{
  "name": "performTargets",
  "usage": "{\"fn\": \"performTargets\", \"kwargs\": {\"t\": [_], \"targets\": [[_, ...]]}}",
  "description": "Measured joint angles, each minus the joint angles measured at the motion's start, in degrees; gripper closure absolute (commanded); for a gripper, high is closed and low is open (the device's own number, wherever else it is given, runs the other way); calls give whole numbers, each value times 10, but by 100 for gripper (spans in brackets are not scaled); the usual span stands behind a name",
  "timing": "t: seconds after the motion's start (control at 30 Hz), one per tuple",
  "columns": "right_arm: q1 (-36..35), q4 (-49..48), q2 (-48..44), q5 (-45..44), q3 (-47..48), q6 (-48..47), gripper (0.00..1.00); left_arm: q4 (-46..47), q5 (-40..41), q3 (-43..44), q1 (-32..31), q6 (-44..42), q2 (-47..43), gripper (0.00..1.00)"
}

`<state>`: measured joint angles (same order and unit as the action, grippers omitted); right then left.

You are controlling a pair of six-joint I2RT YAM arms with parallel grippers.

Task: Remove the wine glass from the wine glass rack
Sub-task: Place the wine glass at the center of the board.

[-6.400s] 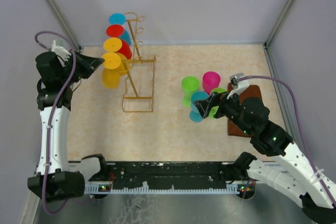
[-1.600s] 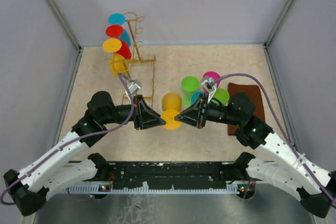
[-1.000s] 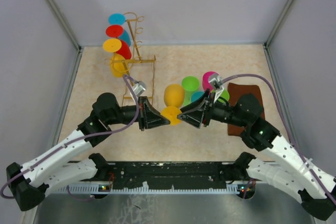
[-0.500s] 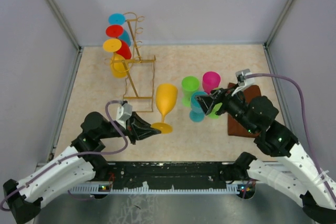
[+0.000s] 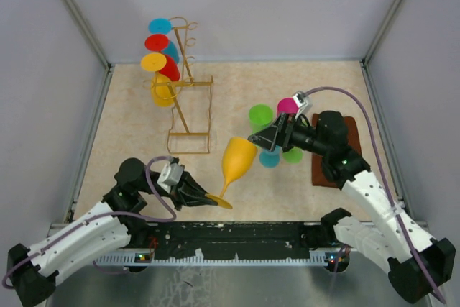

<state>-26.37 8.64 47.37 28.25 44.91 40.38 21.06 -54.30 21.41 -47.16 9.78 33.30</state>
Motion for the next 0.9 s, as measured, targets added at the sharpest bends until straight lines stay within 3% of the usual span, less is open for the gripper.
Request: {"fn": "performTargets", "kwargs": {"t": [0.2, 0.37, 0.7, 0.9], "targets": [[3, -142, 20, 157, -38, 89, 13, 10, -51, 0, -1, 3, 18, 100], [3, -194, 20, 225, -38, 110, 20, 10, -56, 1, -1, 3, 33, 100], [-1, -193, 23, 316, -38, 110, 47, -9, -59, 7, -1, -24, 14, 100], [-23, -191, 24, 344, -38, 97, 72, -37, -76, 21, -1, -43, 12, 100]]}}
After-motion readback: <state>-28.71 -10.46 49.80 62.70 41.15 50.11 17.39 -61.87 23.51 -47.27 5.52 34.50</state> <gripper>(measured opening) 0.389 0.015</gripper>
